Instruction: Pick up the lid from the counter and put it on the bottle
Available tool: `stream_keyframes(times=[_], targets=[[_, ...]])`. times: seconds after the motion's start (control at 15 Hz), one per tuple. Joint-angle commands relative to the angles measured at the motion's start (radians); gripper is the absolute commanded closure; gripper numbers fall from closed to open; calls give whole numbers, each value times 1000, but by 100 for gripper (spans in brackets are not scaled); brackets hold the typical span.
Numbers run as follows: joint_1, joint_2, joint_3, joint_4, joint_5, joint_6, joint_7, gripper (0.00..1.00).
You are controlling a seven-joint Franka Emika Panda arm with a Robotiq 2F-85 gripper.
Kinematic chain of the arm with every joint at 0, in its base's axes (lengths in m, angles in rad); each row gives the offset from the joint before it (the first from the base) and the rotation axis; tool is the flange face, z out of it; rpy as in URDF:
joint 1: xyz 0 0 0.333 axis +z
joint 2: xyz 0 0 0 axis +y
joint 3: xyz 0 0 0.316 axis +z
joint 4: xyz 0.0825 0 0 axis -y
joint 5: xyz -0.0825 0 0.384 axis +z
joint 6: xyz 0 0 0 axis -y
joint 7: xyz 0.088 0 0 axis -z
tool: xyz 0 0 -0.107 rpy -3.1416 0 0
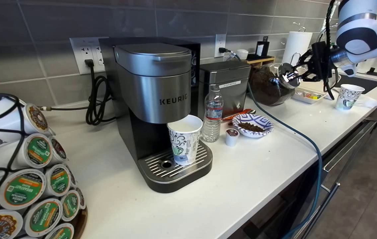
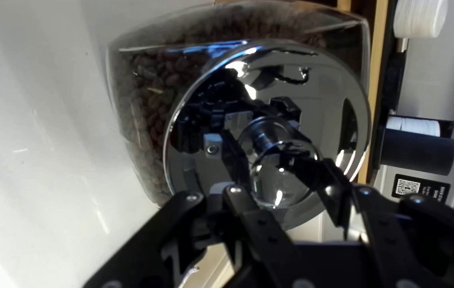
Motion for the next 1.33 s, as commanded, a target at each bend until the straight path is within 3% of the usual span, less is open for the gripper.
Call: stream_keyframes(times=[0.0, 0.27, 0.4, 0.47, 0.53, 0.6, 0.67, 1.27], targets=[[6, 6, 0, 6, -3, 29, 5, 28], [-3, -27, 14, -32, -46, 35, 33, 0], [-16, -69, 27, -83, -119, 56, 51, 0], [-36, -121, 44, -159, -215, 37, 63, 0], [18, -168, -25, -233, -314, 5, 82, 0], [-32, -220, 20, -278, -342, 9, 21, 0], [-35, -262, 12, -326, -398, -14, 14, 0], [-122, -753, -107, -704, -729, -378, -198, 0]])
